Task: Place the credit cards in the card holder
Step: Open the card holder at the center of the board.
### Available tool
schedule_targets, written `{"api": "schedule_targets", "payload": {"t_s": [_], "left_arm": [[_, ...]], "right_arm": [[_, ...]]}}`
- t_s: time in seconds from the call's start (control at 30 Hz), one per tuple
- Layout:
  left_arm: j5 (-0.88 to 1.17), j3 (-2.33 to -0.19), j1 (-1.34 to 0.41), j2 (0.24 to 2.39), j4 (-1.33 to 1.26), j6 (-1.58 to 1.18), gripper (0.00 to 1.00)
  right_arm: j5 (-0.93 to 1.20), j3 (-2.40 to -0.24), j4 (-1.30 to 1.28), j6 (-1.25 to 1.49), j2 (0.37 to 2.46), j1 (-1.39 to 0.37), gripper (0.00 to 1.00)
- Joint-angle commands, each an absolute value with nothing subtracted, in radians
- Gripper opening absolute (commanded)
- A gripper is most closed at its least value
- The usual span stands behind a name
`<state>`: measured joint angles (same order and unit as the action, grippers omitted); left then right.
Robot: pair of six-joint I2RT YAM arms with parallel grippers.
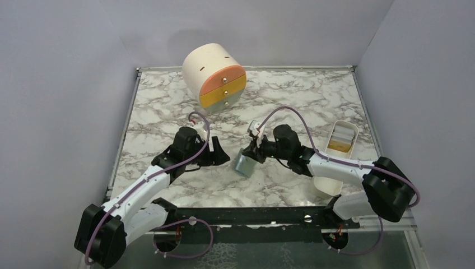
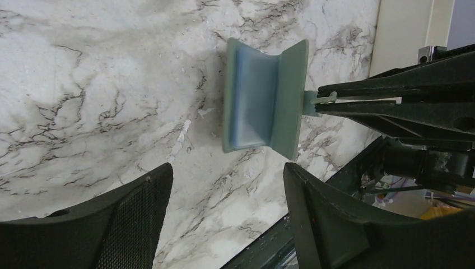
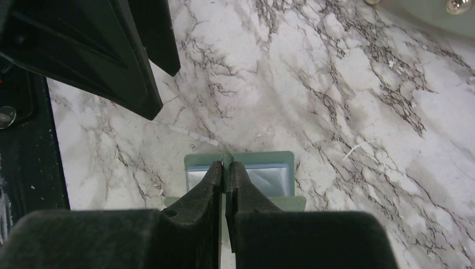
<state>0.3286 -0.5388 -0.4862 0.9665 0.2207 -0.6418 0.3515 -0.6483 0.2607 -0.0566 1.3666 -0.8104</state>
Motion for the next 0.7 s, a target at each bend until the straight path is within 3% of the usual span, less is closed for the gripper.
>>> {"api": "schedule_targets", "payload": {"t_s": [0.0, 0.33, 0.67], "left_arm": [[0.413, -0.499, -0.483, 0.968, 0.114, -0.658, 0.74], [0.355, -0.436, -0.483, 1.056, 0.021, -0.715, 0.72], [0.449, -0.421, -0.485, 1.236, -0.138, -0.787, 0.66]], "right_arm": [[0.443, -0.627, 0.418, -0.090, 1.343, -0.815, 0.01], [0.327, -0.534, 0.509, -0.015, 1.317, -0.815, 0.01], [0.183, -0.335, 0.636, 0.192, 1.238, -0.815, 0.02]]}}
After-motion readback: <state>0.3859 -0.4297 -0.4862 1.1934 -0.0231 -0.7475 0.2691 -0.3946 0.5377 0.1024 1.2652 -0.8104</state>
